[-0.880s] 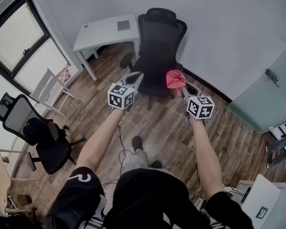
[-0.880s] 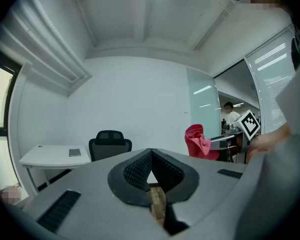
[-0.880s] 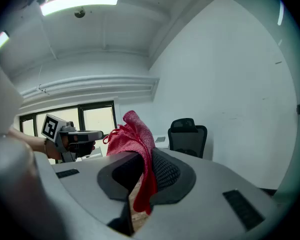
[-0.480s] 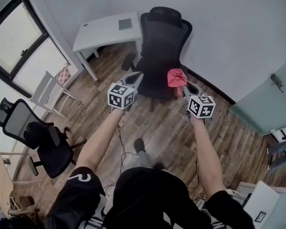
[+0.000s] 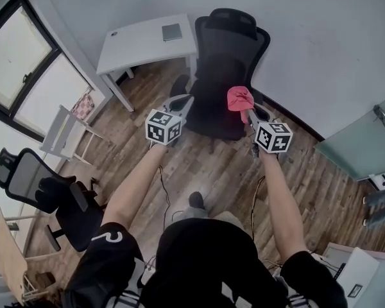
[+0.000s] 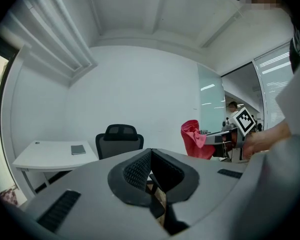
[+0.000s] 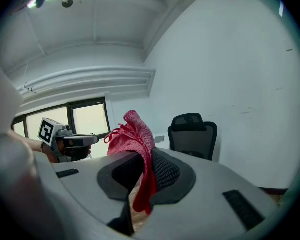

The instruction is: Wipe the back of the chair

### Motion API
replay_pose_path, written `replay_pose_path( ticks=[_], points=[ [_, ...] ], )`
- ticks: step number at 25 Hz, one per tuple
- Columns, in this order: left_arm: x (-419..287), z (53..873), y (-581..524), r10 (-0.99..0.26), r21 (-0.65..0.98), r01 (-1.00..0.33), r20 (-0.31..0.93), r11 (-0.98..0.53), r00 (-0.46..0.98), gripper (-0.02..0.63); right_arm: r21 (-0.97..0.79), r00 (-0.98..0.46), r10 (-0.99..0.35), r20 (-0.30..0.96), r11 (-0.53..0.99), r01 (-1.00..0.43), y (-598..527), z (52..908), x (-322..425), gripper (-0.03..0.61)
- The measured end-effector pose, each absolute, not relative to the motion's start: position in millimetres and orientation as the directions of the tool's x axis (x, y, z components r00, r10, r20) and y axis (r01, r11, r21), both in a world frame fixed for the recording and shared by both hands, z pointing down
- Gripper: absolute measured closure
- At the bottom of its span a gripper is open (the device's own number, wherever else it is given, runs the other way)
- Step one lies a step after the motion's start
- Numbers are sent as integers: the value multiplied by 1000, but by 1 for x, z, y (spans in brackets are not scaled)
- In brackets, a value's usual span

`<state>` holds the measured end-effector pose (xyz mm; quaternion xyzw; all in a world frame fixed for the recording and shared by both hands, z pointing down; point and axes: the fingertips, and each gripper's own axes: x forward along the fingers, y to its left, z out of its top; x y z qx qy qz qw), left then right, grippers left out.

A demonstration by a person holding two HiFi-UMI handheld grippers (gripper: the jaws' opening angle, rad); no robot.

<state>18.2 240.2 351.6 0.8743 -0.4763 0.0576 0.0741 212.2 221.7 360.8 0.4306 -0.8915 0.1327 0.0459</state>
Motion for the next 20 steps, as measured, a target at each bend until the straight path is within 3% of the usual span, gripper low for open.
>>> replay_pose_path(
  ticks=[12, 20],
  points=[
    [-23, 374, 193, -824, 129, -842, 176, -523, 539, 589, -206, -589, -782, 206, 553, -807, 161, 365, 186, 514],
    [-34, 380, 122, -817, 124, -838, 186, -532, 546, 589, -317, -577, -803, 149, 514, -797, 79, 373, 174, 514]
  ],
)
